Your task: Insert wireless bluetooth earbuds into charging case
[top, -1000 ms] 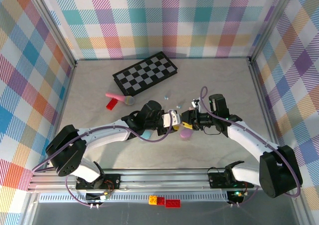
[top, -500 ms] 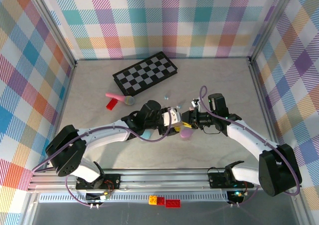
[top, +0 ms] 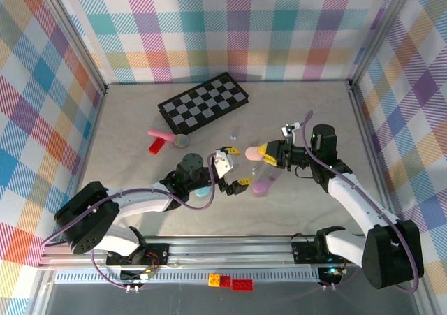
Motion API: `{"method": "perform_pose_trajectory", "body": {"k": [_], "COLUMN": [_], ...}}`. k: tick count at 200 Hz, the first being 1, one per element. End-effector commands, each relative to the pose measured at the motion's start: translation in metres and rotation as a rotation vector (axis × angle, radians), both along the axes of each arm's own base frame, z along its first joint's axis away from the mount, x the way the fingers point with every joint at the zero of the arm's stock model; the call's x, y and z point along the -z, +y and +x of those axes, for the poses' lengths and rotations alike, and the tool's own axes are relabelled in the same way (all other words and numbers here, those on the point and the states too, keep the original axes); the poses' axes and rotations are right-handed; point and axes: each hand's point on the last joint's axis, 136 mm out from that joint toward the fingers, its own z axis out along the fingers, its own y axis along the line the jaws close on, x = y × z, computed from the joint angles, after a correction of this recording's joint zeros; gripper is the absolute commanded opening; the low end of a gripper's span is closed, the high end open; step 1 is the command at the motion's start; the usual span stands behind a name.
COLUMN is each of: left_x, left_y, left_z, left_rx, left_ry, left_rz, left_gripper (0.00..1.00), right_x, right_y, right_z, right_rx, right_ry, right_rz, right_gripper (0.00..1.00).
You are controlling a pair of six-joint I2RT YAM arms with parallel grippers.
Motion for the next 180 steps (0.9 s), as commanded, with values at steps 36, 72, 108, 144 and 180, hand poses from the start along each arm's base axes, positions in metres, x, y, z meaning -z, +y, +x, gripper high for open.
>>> {"method": "perform_pose_trajectory", "body": {"k": [36, 72, 108, 144, 180], "left_x": [-0.056, -0.059, -0.078, -0.086, -0.096], "left_y": [-0.010, -0.020, -0.022, -0.017, -0.014], "left_z": [-0.011, -0.009, -0.009, -0.007, -0.006], "left_rx": [0.125, 0.163, 0.175, 0.179, 0.177], "left_ry": [-0.092, -0.101, -0.118, -0.147, -0.161], "left_rz": [-0.308, -0.314, -0.353, -0.360, -0.378], "left_gripper": [0.87, 0.86, 0.80, 0.68, 0.59], "right_x": [-0.045, -0.057, -0.066, -0.070, -0.068], "right_y": [0.002, 0.002, 0.001, 0.001, 0.001], "right_z": [-0.011, -0.017, -0.021, -0.024, -0.024], "right_rx": [-0.060, -0.071, -0.075, -0.088, -0.085], "right_ry": [0.001, -0.001, -0.009, -0.010, -0.004], "right_rz": [0.178, 0.208, 0.217, 0.207, 0.203], "right_gripper": [0.23, 0.23, 0.24, 0.24, 0.24]}}
